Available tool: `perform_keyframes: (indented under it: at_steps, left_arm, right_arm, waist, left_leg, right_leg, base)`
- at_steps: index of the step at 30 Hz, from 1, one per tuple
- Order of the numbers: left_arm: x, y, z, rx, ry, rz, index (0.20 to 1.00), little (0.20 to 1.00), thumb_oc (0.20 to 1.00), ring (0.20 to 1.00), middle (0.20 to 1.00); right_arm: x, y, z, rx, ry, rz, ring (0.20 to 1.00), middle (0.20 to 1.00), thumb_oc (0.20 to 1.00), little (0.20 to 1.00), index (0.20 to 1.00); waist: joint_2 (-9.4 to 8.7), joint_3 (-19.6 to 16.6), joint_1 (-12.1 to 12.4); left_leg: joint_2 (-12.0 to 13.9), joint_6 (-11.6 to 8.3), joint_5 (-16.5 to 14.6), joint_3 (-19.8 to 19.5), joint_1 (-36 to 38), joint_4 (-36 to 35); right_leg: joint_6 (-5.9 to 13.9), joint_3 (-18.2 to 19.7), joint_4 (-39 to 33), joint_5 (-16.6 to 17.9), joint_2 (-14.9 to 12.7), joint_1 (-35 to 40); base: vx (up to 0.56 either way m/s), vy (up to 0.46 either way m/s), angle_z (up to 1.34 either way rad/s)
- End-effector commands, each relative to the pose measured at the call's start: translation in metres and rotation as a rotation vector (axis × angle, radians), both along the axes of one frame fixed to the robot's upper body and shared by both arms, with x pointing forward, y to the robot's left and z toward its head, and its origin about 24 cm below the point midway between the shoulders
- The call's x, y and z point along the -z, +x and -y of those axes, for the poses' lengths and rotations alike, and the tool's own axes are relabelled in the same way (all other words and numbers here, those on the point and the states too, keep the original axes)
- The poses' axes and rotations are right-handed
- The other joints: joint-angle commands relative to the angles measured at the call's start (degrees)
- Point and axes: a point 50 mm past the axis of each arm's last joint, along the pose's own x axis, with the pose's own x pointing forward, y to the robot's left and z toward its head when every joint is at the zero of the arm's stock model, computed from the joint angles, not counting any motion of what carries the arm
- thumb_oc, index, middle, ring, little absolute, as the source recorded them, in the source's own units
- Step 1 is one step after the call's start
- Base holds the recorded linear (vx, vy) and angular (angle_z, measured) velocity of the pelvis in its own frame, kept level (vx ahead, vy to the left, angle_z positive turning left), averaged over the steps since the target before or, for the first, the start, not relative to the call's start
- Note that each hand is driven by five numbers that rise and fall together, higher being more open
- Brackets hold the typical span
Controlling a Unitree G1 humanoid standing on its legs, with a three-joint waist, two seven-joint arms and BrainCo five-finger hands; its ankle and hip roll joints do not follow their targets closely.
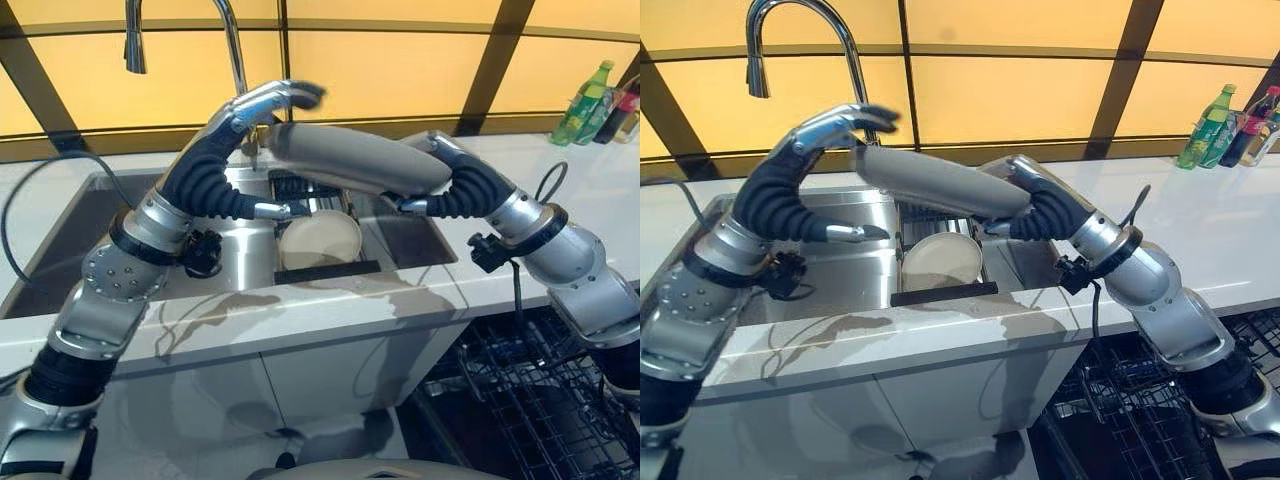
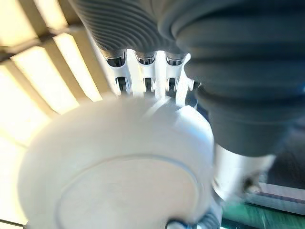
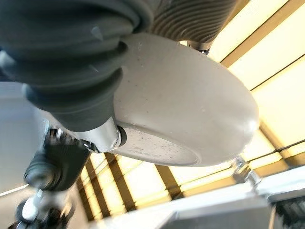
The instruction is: Pick up plates and place into dishwasher.
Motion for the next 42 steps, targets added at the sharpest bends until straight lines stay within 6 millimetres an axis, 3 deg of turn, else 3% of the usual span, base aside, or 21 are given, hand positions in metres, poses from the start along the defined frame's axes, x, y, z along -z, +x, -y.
perform_keyframes:
  at_steps: [1,14,21,27,31,36,38,42]
  left_arm:
    - [-0.003,0.003,-0.023,-0.081,-0.217,0.007,1.000,1.000,1.000,1.000,1.000]
    - [-0.003,0.002,-0.045,-0.207,-0.352,0.050,1.000,1.000,1.000,1.000,1.000]
    - [-0.004,0.002,-0.057,-0.250,-0.370,0.048,1.000,1.000,1.000,1.000,1.000]
    - [-0.001,0.003,-0.067,-0.308,-0.371,0.037,1.000,1.000,1.000,1.000,1.000]
    - [0.002,0.005,-0.077,-0.377,-0.358,0.034,1.000,1.000,1.000,1.000,1.000]
    - [0.002,0.006,-0.086,-0.433,-0.363,0.053,1.000,1.000,1.000,1.000,1.000]
    - [0.003,0.004,-0.093,-0.469,-0.360,0.054,1.000,1.000,1.000,1.000,1.000]
    - [0.000,-0.001,-0.098,-0.489,-0.346,0.086,1.000,1.000,1.000,1.000,1.000]
  right_arm:
    - [-0.023,-0.003,0.016,0.073,0.100,0.173,0.200,0.200,0.200,0.200,0.200]
    - [-0.029,-0.006,0.051,0.271,0.162,0.259,0.200,0.200,0.200,0.200,0.200]
    - [-0.022,-0.011,0.080,0.430,0.194,0.256,0.200,0.200,0.200,0.200,0.200]
    - [-0.006,-0.022,0.109,0.575,0.205,0.212,0.200,0.200,0.200,0.200,0.200]
    - [0.009,-0.034,0.138,0.718,0.252,0.169,0.200,0.200,0.200,0.200,0.200]
    - [0.024,-0.043,0.158,0.801,0.274,0.117,0.200,0.200,0.200,0.200,0.200]
    - [0.034,-0.044,0.164,0.823,0.296,0.063,0.200,0.200,0.200,0.200,0.200]
    - [0.050,-0.042,0.175,0.886,0.313,-0.003,0.200,0.200,0.200,0.200,0.200]
  waist:
    - [1.09,-2.5,1.1]
    - [0.67,-2.0,-1.3]
    - [0.54,-1.8,-4.0]
    - [0.74,-1.6,-7.0]
    - [0.87,-0.6,-10.5]
    - [0.57,1.3,-13.3]
    - [0.01,1.8,-13.2]
    - [0.38,2.7,-11.9]
  left_leg:
    - [4.6,-3.19,-7.1,0.9,4.3,1.1]
    - [5.1,-3.51,-7.7,3.0,4.6,1.0]
    - [5.2,-3.12,-8.1,5.4,5.1,0.9]
    - [4.7,-2.36,-8.5,7.2,5.4,0.5]
    - [4.1,-1.62,-9.8,8.9,6.1,0.2]
    - [3.6,-1.18,-10.4,11.9,6.3,0.1]
    - [4.0,-0.86,-10.6,14.3,6.8,0.1]
    - [5.2,0.15,-8.5,16.5,5.4,0.1]
  right_leg:
    - [1.60,0.9,2.1,2.4,-0.8,-4.4]
    - [1.97,2.6,1.3,3.2,-0.8,-5.2]
    - [2.66,4.2,1.8,3.7,-1.4,-6.4]
    - [3.54,6.7,3.3,3.9,-1.9,-8.4]
    - [5.00,9.0,4.6,4.0,-2.9,-10.1]
    - [6.69,9.4,5.4,6.3,-4.1,-13.1]
    - [7.53,6.4,8.4,7.9,-4.8,-14.8]
    - [6.87,5.3,17.0,5.6,-3.2,-16.1]
  base:
    - [0.00,0.000,0.00]
    - [-0.04,0.017,-0.08]
    - [-0.02,0.060,-0.17]
    - [0.00,0.086,-0.25]
    - [0.00,0.099,-0.31]
    - [-0.07,0.045,-0.37]
    - [-0.11,-0.061,-0.55]
    - [-0.20,-0.092,-0.69]
